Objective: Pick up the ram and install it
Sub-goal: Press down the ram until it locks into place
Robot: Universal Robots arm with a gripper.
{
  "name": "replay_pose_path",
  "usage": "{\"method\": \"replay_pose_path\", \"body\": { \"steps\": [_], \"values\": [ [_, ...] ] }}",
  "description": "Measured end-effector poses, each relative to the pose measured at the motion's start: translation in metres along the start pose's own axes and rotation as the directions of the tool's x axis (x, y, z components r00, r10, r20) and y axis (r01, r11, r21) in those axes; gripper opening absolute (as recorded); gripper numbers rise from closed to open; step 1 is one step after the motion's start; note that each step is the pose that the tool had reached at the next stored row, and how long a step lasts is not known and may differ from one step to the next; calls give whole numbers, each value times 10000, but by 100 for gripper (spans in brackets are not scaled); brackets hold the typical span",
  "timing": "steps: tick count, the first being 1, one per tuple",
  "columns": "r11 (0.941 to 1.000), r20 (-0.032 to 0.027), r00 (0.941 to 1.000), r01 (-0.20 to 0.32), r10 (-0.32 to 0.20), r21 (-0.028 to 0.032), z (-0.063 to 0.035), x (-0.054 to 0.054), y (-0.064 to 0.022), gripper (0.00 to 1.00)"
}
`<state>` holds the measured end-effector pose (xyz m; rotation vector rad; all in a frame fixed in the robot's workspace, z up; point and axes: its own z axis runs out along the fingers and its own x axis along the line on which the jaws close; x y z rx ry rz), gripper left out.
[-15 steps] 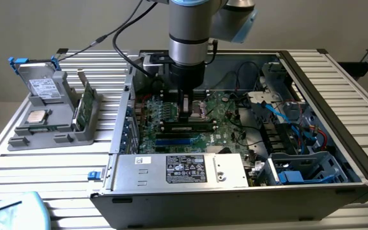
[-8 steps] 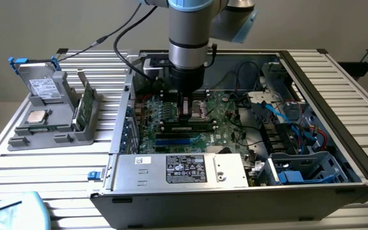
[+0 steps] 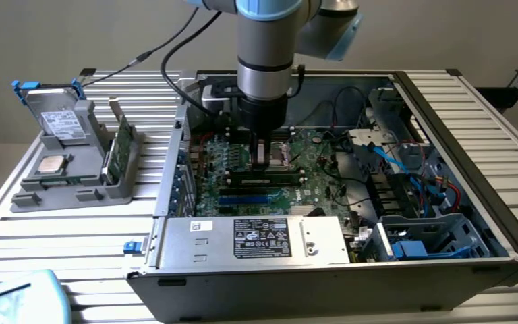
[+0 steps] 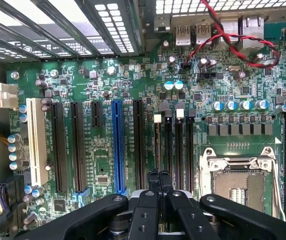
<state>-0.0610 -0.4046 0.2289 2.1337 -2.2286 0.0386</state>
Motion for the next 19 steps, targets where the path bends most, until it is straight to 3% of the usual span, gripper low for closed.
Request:
{"method": "replay_pose_path", "body": {
  "steps": [8,14,19],
  "values": [
    [10000,10,10000,-2,2,6,11,-2,2,13],
    [10000,-1,10000,2,-2,-21,-241,14,-1,13],
    [9999,-7,10000,7,-7,-145,-373,16,-129,13]
  ]
}}
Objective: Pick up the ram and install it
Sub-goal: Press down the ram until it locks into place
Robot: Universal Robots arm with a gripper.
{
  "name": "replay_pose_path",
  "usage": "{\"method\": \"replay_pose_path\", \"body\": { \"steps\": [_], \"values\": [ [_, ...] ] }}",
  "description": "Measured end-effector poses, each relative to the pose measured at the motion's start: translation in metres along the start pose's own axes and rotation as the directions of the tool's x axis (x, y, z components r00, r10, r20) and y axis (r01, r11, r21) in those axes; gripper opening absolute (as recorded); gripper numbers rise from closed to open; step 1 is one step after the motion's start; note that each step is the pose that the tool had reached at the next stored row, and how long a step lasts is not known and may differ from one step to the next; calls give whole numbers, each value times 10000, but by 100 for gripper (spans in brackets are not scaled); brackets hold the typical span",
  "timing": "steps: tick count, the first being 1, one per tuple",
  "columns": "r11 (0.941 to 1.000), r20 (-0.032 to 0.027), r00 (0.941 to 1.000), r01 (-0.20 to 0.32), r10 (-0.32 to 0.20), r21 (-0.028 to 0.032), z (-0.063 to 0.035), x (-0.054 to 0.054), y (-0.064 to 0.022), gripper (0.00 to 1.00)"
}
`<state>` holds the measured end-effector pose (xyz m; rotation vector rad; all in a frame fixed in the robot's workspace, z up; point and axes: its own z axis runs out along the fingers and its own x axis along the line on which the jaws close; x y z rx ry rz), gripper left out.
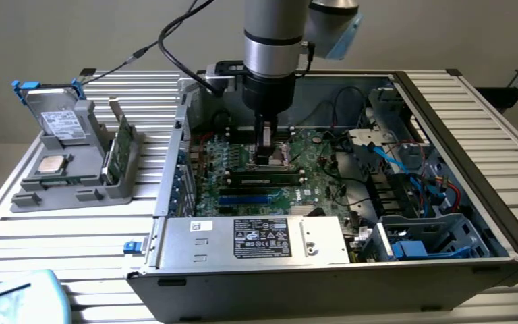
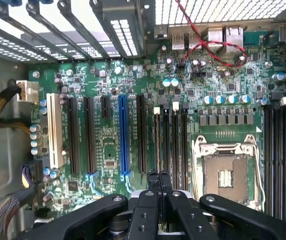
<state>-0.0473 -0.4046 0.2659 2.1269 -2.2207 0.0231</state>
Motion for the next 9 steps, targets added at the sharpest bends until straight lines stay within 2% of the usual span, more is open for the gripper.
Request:
{"method": "replay_pose_path", "body": {
  "steps": [4,9],
  "values": [
    [10000,-2,10000,6,-6,-78,-12,-3,-111,13],
    [10000,-4,10000,6,-6,-82,-13,-3,-132,13]
  ]
}}
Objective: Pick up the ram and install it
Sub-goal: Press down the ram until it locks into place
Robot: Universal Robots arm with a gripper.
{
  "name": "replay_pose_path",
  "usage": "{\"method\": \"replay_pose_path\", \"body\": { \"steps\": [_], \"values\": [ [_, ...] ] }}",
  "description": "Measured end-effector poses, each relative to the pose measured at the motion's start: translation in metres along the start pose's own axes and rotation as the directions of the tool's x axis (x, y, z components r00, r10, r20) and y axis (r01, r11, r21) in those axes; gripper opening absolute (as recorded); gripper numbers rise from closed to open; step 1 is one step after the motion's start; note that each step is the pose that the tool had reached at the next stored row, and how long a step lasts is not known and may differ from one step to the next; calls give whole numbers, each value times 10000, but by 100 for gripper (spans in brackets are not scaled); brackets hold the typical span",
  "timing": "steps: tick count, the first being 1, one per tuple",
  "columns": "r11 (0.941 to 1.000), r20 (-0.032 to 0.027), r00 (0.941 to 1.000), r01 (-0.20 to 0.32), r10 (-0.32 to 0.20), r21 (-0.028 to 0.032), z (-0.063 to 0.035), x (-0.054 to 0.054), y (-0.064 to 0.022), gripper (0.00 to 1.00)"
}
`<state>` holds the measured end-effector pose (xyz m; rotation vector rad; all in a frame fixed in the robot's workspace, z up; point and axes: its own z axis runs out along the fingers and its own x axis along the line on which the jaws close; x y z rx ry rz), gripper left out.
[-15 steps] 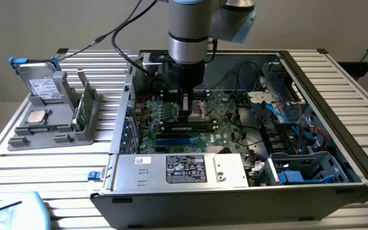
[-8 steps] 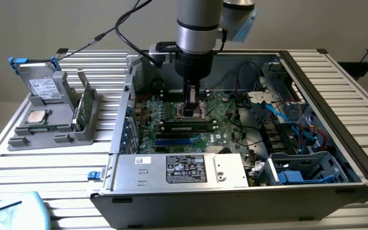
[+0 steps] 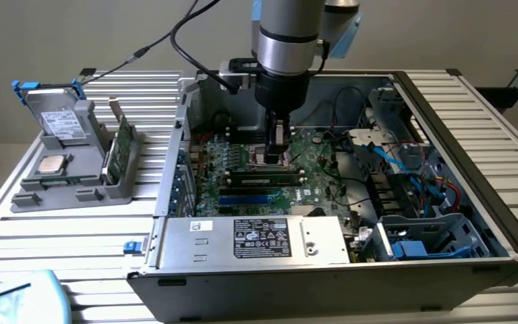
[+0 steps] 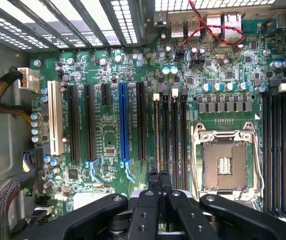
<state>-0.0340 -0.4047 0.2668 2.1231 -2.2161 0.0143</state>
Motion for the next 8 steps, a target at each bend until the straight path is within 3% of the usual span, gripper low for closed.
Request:
{"method": "replay_pose_path", "body": {
  "steps": [8],
  "values": [
    [10000,0,10000,0,0,0,0,0,0,13]
  ]
}}
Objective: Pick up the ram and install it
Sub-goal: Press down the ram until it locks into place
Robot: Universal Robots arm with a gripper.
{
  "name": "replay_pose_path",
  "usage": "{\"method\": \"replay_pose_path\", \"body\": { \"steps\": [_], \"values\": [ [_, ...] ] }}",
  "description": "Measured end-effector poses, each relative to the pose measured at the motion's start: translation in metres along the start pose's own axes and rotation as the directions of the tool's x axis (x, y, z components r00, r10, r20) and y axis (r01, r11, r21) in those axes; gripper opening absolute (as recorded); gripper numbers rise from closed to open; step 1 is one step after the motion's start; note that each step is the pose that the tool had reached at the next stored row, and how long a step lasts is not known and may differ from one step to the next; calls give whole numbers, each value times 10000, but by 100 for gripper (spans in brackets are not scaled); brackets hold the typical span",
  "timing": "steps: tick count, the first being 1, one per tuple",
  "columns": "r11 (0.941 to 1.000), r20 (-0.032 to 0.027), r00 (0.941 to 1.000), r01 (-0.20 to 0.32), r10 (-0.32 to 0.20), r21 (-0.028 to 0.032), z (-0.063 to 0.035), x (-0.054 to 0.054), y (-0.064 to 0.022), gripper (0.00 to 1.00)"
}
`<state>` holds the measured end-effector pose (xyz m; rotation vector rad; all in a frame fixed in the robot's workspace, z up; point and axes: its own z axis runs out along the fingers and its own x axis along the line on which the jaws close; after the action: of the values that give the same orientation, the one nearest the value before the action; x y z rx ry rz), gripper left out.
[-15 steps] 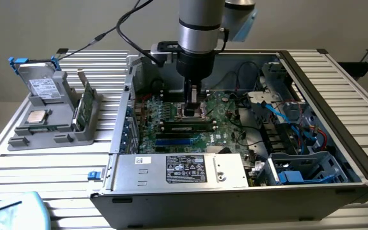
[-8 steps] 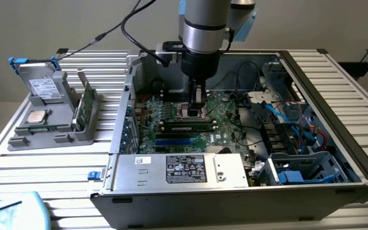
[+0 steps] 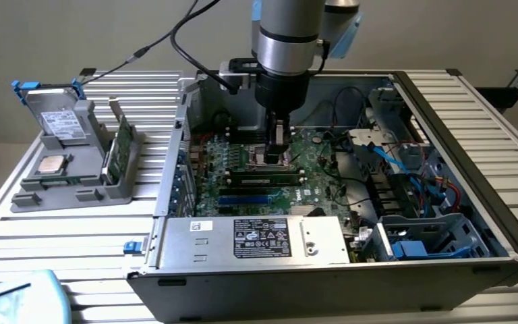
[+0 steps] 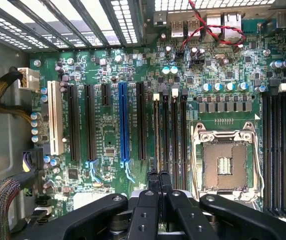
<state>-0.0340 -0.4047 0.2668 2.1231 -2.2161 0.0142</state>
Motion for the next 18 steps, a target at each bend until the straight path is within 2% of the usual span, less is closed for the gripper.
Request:
{"method": "replay_pose_path", "body": {
  "steps": [5,10,14,18],
  "values": [
    [10000,2,10000,-22,22,-2,0,1,0,13],
    [9966,36,9966,-827,827,-50,20,0,-1,13],
    [9891,59,9891,-1470,1471,-92,41,-1,-2,13],
    [9768,81,9768,-2137,2138,-136,69,-3,-3,13]
  ]
}}
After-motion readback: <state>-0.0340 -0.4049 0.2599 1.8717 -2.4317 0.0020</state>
